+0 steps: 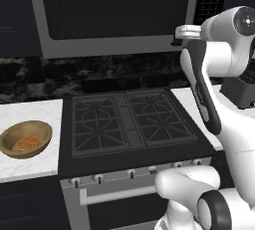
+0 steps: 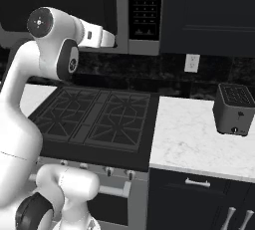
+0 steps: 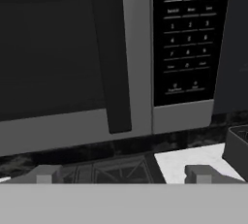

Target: Open the microwave, place the bowl with waffle inside the microwave, then close the microwave door and turn it on.

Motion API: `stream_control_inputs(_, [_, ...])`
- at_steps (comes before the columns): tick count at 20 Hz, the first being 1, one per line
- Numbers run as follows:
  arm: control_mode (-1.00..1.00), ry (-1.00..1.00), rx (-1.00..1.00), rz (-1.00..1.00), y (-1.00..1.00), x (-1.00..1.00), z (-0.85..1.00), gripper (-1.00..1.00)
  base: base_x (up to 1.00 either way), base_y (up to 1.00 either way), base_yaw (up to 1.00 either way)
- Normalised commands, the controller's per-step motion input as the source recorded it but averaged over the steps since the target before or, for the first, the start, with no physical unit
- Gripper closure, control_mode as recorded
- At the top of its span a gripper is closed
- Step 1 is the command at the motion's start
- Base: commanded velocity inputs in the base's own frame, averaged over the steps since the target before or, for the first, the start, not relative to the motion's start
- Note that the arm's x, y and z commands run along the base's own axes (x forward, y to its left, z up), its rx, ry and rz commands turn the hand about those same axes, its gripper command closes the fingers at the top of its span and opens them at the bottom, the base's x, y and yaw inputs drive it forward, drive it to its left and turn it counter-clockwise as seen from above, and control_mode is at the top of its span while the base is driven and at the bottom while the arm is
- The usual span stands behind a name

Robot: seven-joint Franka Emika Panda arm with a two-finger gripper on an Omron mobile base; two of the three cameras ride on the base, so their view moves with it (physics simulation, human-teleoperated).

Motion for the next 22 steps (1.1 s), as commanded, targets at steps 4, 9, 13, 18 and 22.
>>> stream_control_inputs(4, [-1.00, 0.02, -0.10, 0.00, 0.15, 0.53, -0.02, -1.00, 0.00, 0.00, 0.00])
stream_control_inputs(9, [-1.00, 0.00, -0.07, 0.00, 0.02, 0.57, -0.08, -1.00, 0.00, 0.00, 0.00])
stream_control_inputs(13, [-1.00, 0.00, 0.00, 0.00, -0.03, 0.59, -0.15, -1.00, 0.00, 0.00, 0.00])
stream_control_inputs(18, [-1.00, -0.01, 0.00, 0.00, -0.08, 0.55, -0.21, -1.00, 0.00, 0.00, 0.00])
stream_control_inputs(22, [-1.00, -0.04, 0.00, 0.00, -0.21, 0.54, -0.26, -1.00, 0.00, 0.00, 0.00])
